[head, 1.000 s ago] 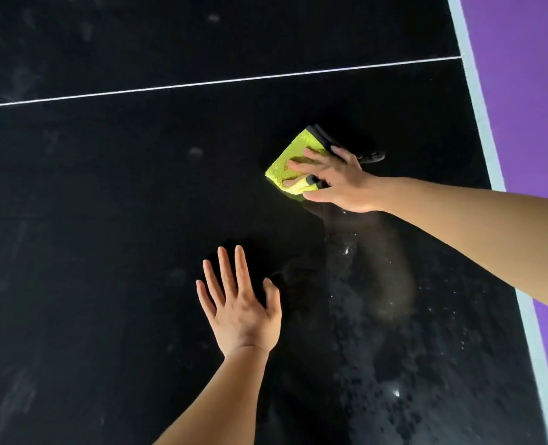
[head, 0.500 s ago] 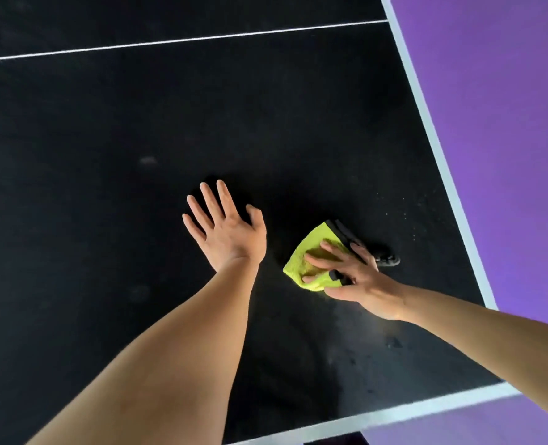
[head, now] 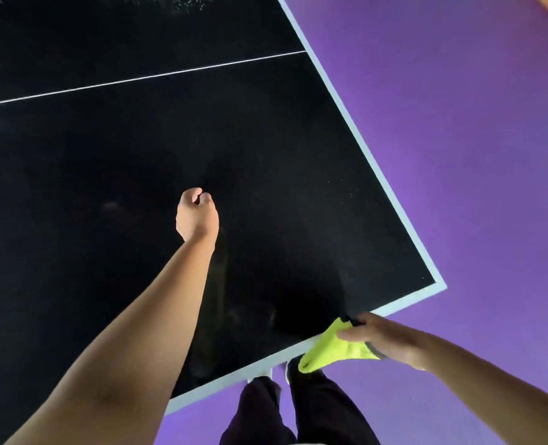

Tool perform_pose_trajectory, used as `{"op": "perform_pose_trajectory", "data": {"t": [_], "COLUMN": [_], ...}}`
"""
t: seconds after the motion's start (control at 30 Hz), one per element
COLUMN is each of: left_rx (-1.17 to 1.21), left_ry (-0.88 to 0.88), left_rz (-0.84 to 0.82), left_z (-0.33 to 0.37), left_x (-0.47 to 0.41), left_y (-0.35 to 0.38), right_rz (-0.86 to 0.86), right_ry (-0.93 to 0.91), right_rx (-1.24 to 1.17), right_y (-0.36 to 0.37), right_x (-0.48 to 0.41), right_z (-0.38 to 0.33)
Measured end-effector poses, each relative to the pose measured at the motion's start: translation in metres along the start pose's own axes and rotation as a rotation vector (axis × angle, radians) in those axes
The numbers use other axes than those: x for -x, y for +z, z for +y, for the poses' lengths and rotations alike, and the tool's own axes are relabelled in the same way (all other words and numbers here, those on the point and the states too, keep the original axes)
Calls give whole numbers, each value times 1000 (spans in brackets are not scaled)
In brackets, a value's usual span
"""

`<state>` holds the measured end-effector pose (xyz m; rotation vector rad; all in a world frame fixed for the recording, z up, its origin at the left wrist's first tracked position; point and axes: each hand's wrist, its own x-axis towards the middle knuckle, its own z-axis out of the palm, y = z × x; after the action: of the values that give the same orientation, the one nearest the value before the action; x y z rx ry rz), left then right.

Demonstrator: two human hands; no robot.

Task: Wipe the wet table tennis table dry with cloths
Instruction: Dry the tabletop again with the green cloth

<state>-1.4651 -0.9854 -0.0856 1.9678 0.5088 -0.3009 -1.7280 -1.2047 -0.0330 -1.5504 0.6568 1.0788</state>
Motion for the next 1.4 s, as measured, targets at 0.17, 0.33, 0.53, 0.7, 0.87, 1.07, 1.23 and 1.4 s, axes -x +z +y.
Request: {"op": "perform_pose_trajectory", "data": {"t": [0.17, 0.33, 0.53, 0.7, 0.87, 1.07, 1.23, 1.4], "left_rx": [308, 248, 156, 249, 292, 196, 102, -109], "left_ry": [-8, -18, 93, 55, -52, -152, -236, -355], "left_rz": [-402, -556, -356, -66, 158, 302, 378, 466], "left_z": [-7, -20, 18, 55, 63, 51, 31, 17], "left_x": [135, 215, 221, 217, 235, 269, 261, 222], "left_y": [11, 46, 70, 117, 170, 200, 206, 223], "right_rz": [258, 313, 458, 340, 122, -75, -170, -52], "right_ry": [-236, -409, -656, -958, -674, -517, -349, -336], "right_rx": [-790, -1110, -1124, -1015, -1077, -1186, -1107, -995], "right_y": [-13, -16, -54, -120, -182, -241, -267, -313], "right_x": [49, 87, 161, 204, 153, 135, 114, 88], "right_z": [3, -2, -7, 0, 13, 66, 62, 22]}}
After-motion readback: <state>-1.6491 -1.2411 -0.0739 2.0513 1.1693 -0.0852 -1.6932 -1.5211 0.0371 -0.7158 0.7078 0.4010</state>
